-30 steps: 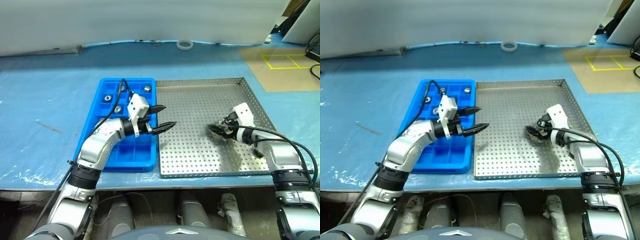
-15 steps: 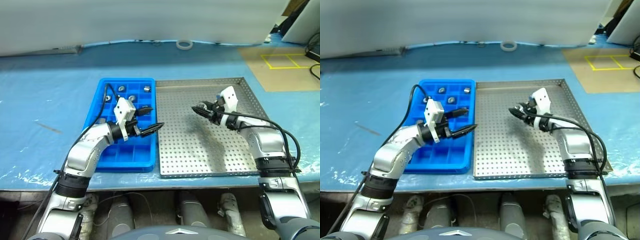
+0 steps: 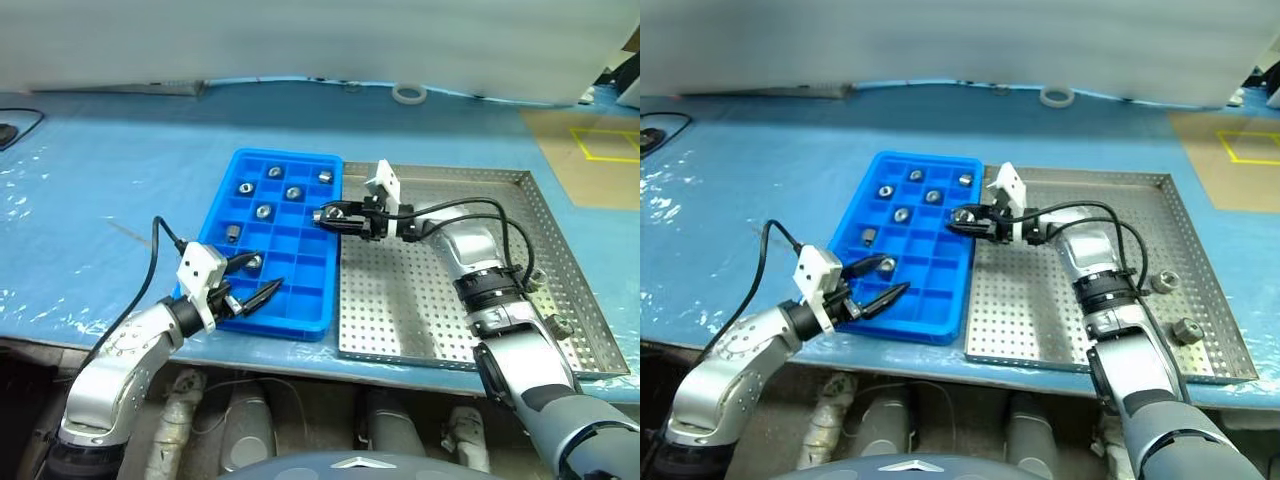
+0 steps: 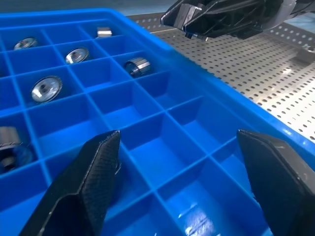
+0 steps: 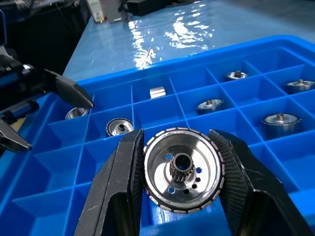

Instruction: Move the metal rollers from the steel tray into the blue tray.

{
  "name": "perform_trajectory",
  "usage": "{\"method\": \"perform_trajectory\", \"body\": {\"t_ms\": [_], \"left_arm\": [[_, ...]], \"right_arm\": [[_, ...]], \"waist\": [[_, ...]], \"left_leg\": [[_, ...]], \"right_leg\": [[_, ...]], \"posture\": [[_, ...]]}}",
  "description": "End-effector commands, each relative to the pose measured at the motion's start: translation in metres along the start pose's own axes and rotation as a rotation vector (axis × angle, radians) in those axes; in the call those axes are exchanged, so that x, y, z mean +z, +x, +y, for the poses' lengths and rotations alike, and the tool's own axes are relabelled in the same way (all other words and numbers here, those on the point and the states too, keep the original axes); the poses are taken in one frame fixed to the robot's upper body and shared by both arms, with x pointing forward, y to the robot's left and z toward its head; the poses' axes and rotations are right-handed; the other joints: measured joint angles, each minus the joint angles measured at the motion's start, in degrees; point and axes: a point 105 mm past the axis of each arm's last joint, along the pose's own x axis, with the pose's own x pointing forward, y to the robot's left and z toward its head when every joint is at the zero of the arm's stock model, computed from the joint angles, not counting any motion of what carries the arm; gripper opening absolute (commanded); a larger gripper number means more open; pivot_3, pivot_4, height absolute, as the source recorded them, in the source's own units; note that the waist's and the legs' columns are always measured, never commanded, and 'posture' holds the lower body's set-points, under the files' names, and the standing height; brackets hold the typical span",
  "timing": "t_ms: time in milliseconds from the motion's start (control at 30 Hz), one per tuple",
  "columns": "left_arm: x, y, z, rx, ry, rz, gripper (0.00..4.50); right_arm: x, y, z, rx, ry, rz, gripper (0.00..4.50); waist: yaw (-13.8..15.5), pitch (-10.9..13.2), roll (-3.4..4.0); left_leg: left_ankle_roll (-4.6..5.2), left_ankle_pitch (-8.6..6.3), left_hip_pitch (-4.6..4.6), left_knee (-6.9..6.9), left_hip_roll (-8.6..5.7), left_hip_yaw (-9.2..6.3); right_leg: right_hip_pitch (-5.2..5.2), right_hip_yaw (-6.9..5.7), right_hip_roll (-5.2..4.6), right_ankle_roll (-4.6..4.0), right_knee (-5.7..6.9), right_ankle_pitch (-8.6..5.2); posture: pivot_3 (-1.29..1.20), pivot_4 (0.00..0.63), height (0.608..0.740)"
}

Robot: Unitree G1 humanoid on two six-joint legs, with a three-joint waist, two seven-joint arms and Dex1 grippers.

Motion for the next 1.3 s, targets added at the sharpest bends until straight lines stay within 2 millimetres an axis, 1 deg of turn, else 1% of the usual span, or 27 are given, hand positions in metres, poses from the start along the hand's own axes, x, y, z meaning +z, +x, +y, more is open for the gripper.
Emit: {"method": "perform_trajectory", "body": {"t_ms": [33,233,367,467,533,633,800,1000,1067,1233,1300], "left_arm": [[0.015,-0.006,-0.004,0.011,0.037,-0.035,4.0],[0.015,-0.009,-0.011,0.023,0.022,-0.036,4.0],[0.014,-0.01,-0.013,0.024,0.02,-0.024,4.0],[0.015,-0.01,-0.012,0.024,0.024,-0.021,4.0],[0.016,-0.01,-0.011,0.025,0.025,-0.024,4.0],[0.015,-0.011,-0.011,0.032,0.02,-0.021,4.0],[0.015,-0.011,-0.011,0.041,0.015,-0.022,4.0],[0.014,-0.012,-0.012,0.047,0.017,-0.018,4.0],[0.013,-0.011,-0.012,0.045,0.018,-0.015,4.0],[0.016,-0.003,-0.012,0.001,0.016,-0.026,4.0],[0.017,0.004,-0.012,-0.029,0.006,-0.038,4.0]], "right_arm": [[-0.001,0.006,-0.001,0.021,-0.066,0.031,1.66],[-0.007,0.017,-0.006,0.005,-0.082,0.057,1.66],[0.0,0.029,-0.008,-0.015,-0.075,0.021,1.66],[0.01,0.041,-0.002,0.011,-0.072,-0.018,1.66],[0.011,0.047,-0.001,0.012,-0.08,-0.013,1.66],[0.008,0.058,-0.001,-0.006,-0.092,0.012,1.66],[-0.001,0.068,0.004,0.006,-0.11,0.056,1.66],[-0.01,0.07,0.005,0.014,-0.126,0.092,1.66],[-0.01,0.067,0.005,0.017,-0.122,0.09,2.38],[-0.005,0.06,-0.001,-0.02,-0.124,0.054,3.89],[0.0,0.052,-0.007,-0.053,-0.114,0.023,3.89]], "waist": [[0.6,0.0,0.0],[0.8,0.0,0.0],[0.7,0.0,0.0],[0.7,0.0,0.0],[0.5,0.0,0.0],[0.4,0.0,0.0],[1.1,0.0,0.01],[1.7,0.0,0.01],[1.7,0.0,0.01],[1.7,0.0,0.01],[1.7,0.0,0.02]], "left_leg": [[-0.02,0.01,0.0,-0.01,0.01,-0.02],[-0.04,0.02,-0.08,-0.03,0.03,-0.04],[-0.12,0.07,-0.08,-0.07,0.14,-0.04],[-0.15,0.09,-0.08,-0.12,0.16,-0.05],[-0.15,0.09,-0.07,-0.12,0.16,-0.05],[-0.22,0.13,-0.04,-0.17,0.23,-0.05],[-0.27,0.15,-0.07,-0.22,0.26,-0.06],[-0.29,0.16,-0.02,-0.22,0.27,-0.07],[-0.29,0.16,-0.01,-0.22,0.26,-0.08],[-0.33,0.18,0.0,-0.21,0.26,-0.09],[-0.34,0.19,0.02,-0.17,0.25,-0.09]], "right_leg": [[0.02,-0.01,0.0,0.0,0.0,0.0],[-0.04,-0.01,0.0,0.0,-0.01,0.0],[-0.07,-0.06,0.07,0.0,0.0,0.0],[-0.09,-0.07,0.08,0.0,0.0,0.0],[-0.1,-0.06,0.08,-0.01,0.01,0.0],[-0.11,-0.07,0.13,-0.02,0.02,0.01],[-0.12,-0.14,0.15,-0.06,0.01,-0.01],[-0.09,-0.14,0.15,-0.06,0.04,-0.01],[-0.08,-0.14,0.15,-0.06,0.06,-0.01],[-0.09,-0.14,0.15,-0.07,0.15,-0.01],[-0.1,-0.12,0.14,-0.07,0.23,-0.01]], "posture": [[0.23,0.15,0.74],[0.26,0.15,0.74],[0.26,0.15,0.74],[0.27,0.15,0.74],[0.28,0.15,0.74],[0.28,0.15,0.74],[0.29,0.15,0.74],[0.3,0.15,0.74],[0.29,0.15,0.74],[0.22,0.15,0.74],[0.18,0.15,0.74]]}}
